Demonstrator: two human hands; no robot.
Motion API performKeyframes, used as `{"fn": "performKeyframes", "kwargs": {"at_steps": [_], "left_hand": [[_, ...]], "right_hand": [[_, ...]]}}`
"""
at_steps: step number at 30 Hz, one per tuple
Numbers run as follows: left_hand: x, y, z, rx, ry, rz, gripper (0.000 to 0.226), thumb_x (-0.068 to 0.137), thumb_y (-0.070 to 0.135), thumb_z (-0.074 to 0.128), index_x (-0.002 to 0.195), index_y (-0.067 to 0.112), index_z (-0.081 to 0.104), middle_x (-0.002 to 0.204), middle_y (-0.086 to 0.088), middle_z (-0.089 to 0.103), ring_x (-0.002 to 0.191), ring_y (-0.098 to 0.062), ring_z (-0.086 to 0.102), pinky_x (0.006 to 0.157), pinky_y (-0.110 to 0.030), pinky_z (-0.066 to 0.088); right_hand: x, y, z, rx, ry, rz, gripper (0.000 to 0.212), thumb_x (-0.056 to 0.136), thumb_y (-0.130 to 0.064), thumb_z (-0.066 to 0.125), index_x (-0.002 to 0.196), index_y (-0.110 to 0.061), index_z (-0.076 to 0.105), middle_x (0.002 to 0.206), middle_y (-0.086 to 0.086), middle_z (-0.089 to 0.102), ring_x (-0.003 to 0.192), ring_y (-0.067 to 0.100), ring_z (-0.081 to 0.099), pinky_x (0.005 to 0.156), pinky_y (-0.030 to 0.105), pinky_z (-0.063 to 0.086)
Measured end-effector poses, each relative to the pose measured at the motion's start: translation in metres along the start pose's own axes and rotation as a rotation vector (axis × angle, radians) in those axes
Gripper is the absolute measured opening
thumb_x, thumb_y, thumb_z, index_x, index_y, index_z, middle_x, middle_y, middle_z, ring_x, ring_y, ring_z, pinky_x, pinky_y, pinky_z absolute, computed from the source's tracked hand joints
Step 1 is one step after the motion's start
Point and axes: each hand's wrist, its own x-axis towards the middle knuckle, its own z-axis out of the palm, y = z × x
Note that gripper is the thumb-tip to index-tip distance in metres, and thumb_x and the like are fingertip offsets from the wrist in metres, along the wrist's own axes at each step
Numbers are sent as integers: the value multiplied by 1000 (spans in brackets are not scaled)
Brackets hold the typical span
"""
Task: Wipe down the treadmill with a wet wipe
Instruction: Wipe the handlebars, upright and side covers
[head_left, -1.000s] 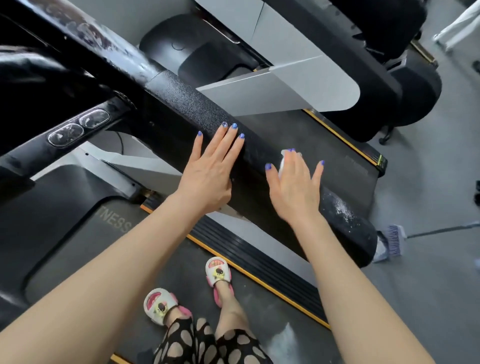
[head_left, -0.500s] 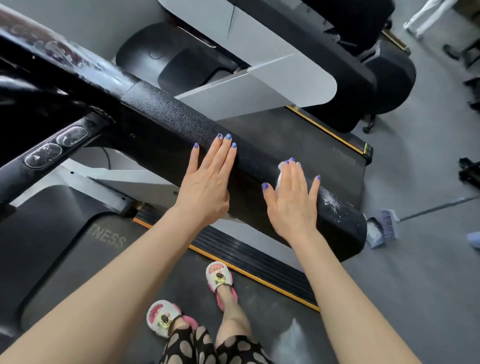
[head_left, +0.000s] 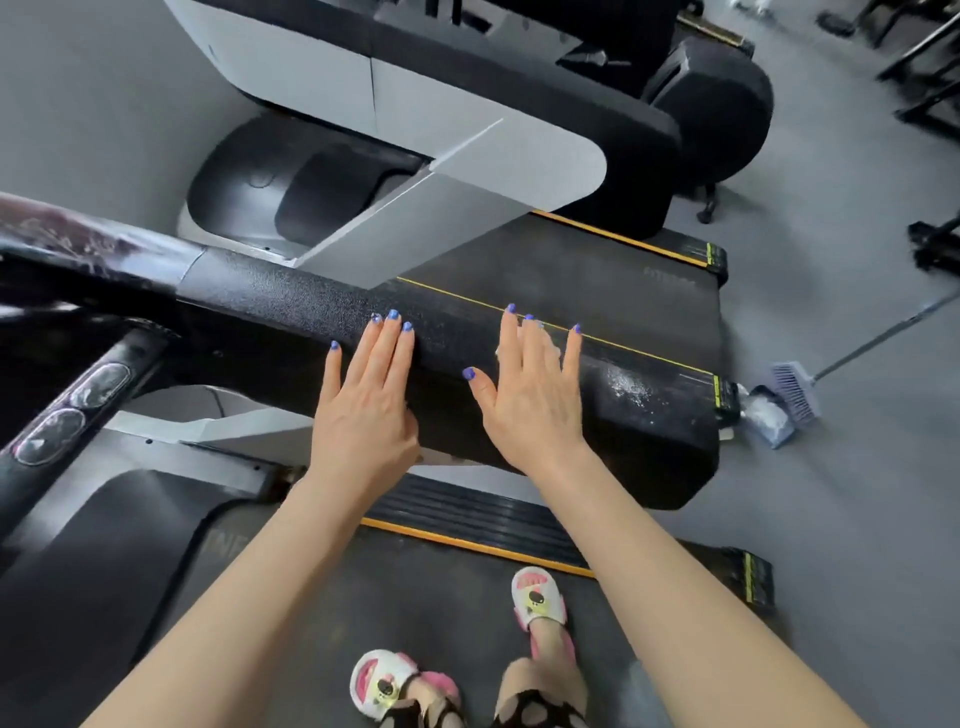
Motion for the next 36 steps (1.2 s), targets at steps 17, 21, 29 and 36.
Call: {"fn": "performKeyframes", "kwargs": {"at_steps": [17, 21, 29, 36], "left_hand": [[6, 32, 16, -117, 76, 69, 69, 88, 18, 43, 156, 10, 35, 165, -7, 28, 155, -25, 16, 124, -39, -6], [4, 37, 18, -113, 94, 30, 65, 92, 23, 40, 156, 9, 34, 166, -7, 25, 155, -26, 13, 124, -41, -5], [7, 71, 34, -71, 150, -1, 58, 101, 28, 38, 155, 7, 35, 164, -9, 29, 155, -28, 16, 123, -53, 2], [7, 90, 35, -61, 133, -123, 60, 102, 32, 32, 156, 6, 32, 166, -8, 25, 155, -26, 12, 124, -50, 1]], "right_hand": [[9, 49, -2, 157, -120, -59, 79, 98, -60, 5, 161, -13, 11, 167, 4, 22, 154, 18, 16, 121, 52, -12], [-55, 78, 9, 108, -73, -135, 75, 101, -56, 17, 162, -15, 8, 169, 5, 11, 156, 21, 11, 122, 53, -5], [-7, 79, 4, 123, -105, -145, 81, 97, -62, 9, 159, -12, 24, 165, 6, 27, 154, 19, 20, 122, 52, -8], [-66, 126, 9, 3, -120, -306, 80, 99, -59, 19, 161, -8, 13, 168, 12, 12, 155, 27, 12, 122, 57, 1]]}}
